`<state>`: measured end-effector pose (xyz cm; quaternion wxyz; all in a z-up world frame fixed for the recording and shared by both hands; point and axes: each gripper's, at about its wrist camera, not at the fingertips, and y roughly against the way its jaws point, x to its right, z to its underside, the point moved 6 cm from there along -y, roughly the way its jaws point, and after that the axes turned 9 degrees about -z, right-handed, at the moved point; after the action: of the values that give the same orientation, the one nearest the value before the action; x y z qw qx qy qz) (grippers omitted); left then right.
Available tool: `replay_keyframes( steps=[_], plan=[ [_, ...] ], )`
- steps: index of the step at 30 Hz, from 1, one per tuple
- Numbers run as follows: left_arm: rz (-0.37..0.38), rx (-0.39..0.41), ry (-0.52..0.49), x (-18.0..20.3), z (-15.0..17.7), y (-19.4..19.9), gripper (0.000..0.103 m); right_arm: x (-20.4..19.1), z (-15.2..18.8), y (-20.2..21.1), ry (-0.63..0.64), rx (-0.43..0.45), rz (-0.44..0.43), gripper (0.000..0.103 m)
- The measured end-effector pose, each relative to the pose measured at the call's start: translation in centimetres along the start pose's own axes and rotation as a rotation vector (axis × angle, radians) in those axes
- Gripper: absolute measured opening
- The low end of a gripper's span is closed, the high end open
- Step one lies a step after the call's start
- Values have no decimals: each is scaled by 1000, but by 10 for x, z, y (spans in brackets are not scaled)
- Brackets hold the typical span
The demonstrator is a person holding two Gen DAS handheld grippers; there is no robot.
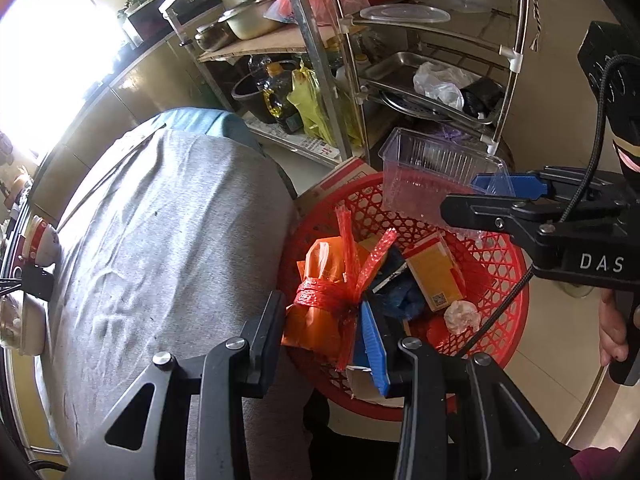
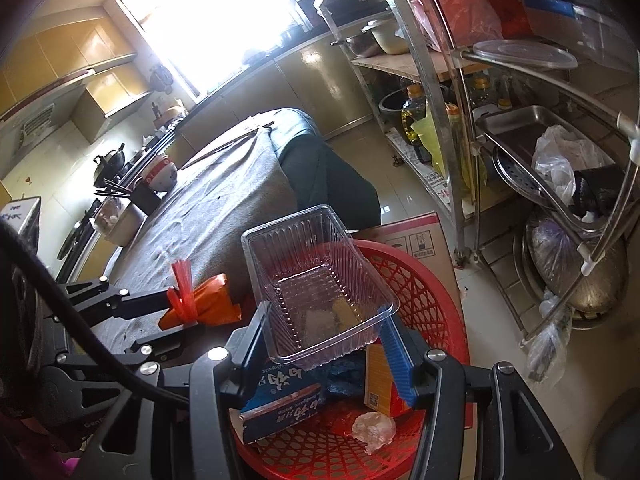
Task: Collect trash
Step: 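Lower the mesh bag and plastic tray into the red basket, then open both tools to release the bag and tray in the basket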
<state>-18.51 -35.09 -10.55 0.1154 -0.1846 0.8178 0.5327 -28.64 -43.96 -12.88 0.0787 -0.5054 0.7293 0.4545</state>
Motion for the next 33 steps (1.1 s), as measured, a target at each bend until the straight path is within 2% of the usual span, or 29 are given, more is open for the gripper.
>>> replay_keyframes(
  steps=[19, 33],
  plan=[
    [102, -56, 0, 20, 9, -18, 39, 18, 4, -6, -59, -21, 7, 56],
    [178, -54, 28, 25, 10, -23, 39, 29, 11, -15, -100, -54, 19, 56]
  ],
)
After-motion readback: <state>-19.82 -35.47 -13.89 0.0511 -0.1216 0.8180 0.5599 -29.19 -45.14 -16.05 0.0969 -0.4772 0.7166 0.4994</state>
